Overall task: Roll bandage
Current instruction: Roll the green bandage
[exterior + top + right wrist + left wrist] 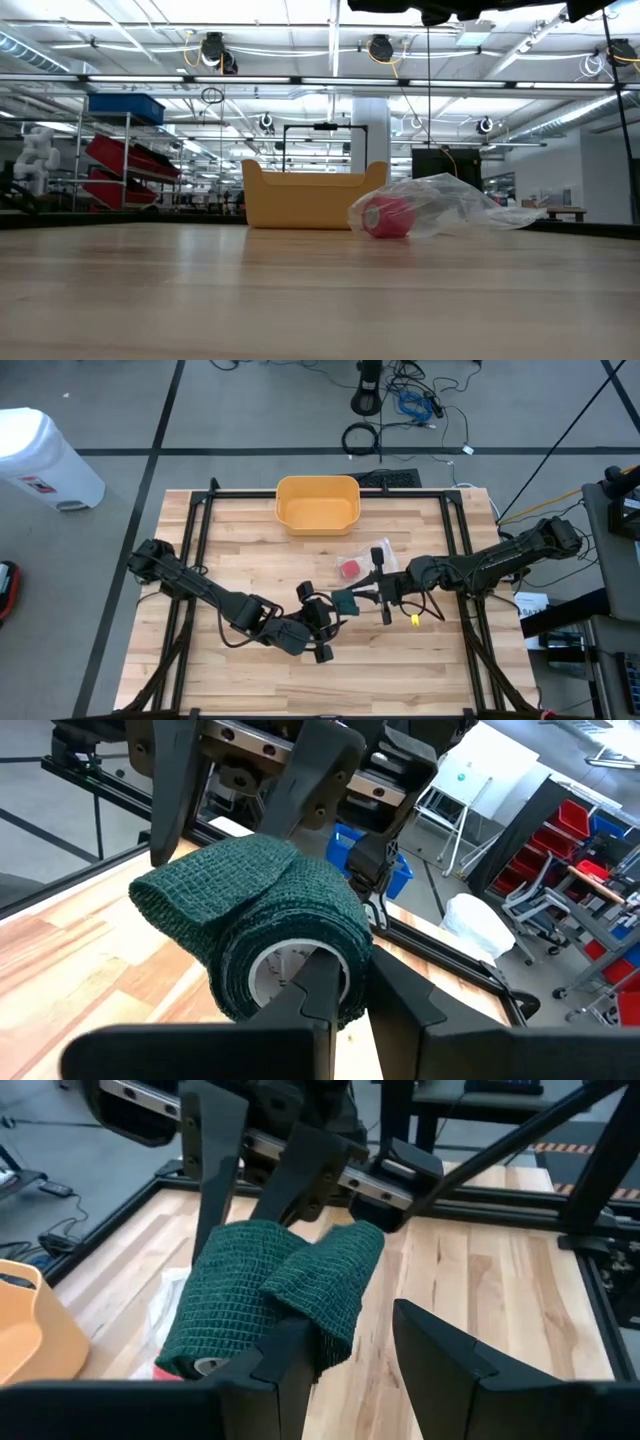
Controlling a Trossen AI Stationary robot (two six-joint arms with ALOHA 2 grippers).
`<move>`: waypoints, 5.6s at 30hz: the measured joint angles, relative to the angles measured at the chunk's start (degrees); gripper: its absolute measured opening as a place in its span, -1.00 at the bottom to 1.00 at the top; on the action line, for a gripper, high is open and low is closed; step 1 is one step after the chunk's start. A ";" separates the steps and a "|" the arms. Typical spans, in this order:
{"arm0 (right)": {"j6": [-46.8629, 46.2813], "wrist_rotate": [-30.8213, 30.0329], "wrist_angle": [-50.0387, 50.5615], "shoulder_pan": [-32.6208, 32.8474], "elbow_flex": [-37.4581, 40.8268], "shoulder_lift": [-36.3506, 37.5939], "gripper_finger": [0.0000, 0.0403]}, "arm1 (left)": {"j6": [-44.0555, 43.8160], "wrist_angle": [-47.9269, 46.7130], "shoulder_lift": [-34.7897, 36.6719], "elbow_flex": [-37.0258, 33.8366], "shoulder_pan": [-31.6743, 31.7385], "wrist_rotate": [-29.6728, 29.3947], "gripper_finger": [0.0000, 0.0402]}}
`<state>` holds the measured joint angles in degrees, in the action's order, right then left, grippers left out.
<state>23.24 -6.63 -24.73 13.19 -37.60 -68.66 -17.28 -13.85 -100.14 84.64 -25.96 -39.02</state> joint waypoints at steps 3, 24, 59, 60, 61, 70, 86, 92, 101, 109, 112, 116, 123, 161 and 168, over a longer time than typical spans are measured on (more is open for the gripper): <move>0.00 -0.12 -0.16 -0.02 0.00 0.00 -0.83 | 0.07 0.31 0.00 0.00 0.00 -1.51 -0.28; -0.01 0.26 -0.26 0.03 0.00 0.00 -0.83 | 3.37 0.59 0.00 0.00 -0.11 -6.45 -0.93; -4.74 -2.27 -0.26 0.76 0.00 0.00 -0.83 | 4.09 -0.48 0.00 0.04 -0.81 -15.15 -0.84; -4.72 -2.20 -0.25 0.84 0.00 -0.01 -0.83 | 4.09 -0.41 0.00 0.04 -0.81 -15.16 -0.81; -4.70 -2.18 -0.24 0.86 0.00 -0.02 -0.83 | 4.09 -0.35 0.00 0.04 -0.81 -15.45 -0.77; -4.63 -1.83 -0.26 0.87 0.00 -0.02 -0.83 | 4.07 -0.18 0.00 0.04 -0.70 -19.54 -0.50; -4.09 -1.93 -0.28 1.58 0.00 -0.02 -0.83 | 6.24 0.54 0.79 0.04 -1.19 -20.98 -0.49; -2.59 -1.99 -0.16 2.02 0.00 -0.02 -0.83 | 12.55 1.21 3.05 0.09 -1.29 -5.95 -0.49; 5.38 -0.22 -0.35 5.87 0.00 -0.02 -0.83 | 9.55 -2.44 9.41 0.09 5.49 19.32 -0.49; 9.22 -0.94 -0.33 7.32 0.00 -0.02 -0.83 | -0.49 -4.06 9.36 0.09 10.17 34.36 -0.49; 9.22 -0.98 -0.28 7.28 0.00 -0.02 -0.83 | -2.10 -5.99 9.35 0.09 11.02 34.29 -0.49; 9.22 -1.00 -0.27 7.28 0.00 -0.02 -0.83 | -3.15 -6.76 9.35 0.09 11.41 34.73 -0.48; 9.22 -1.07 0.13 7.28 0.00 -0.02 -0.83 | -1.45 -6.57 8.72 0.04 10.24 34.85 -0.21; 7.44 -5.51 0.70 7.06 0.00 -0.02 -0.83 | -8.95 -3.00 6.36 0.04 10.08 37.44 0.06; 7.43 -5.51 0.83 7.06 0.00 -0.02 -0.83 | -7.47 -4.03 6.36 0.04 10.08 37.34 0.06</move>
<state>30.68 -12.14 -23.90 20.25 -37.60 -68.69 -24.75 -17.88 -93.78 84.68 -15.88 -1.69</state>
